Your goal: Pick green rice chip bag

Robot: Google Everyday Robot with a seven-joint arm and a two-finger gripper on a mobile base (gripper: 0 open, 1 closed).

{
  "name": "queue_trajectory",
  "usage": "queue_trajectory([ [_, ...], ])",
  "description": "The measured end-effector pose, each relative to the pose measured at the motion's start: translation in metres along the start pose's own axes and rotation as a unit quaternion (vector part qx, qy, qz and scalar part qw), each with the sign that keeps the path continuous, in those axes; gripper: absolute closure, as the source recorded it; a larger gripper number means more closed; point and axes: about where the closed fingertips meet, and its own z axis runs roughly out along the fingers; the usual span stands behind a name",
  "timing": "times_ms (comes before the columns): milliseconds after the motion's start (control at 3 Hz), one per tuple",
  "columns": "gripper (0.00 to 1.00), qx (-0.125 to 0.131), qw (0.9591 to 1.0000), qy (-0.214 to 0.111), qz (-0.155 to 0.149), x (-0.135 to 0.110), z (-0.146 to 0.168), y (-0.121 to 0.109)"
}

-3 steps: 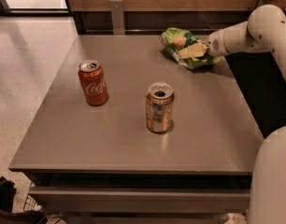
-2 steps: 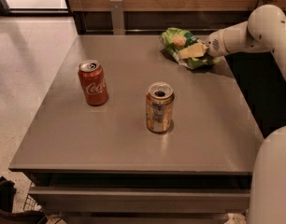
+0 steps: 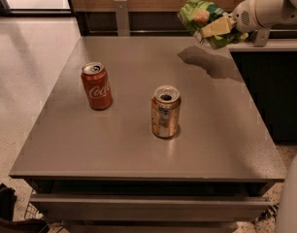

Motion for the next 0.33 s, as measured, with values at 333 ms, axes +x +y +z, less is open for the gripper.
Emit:
queue_trajectory([
  [333,1.0,0.014,0.9998,-0.008,-0.014,-0.0159,-0.0222,-0.0028],
])
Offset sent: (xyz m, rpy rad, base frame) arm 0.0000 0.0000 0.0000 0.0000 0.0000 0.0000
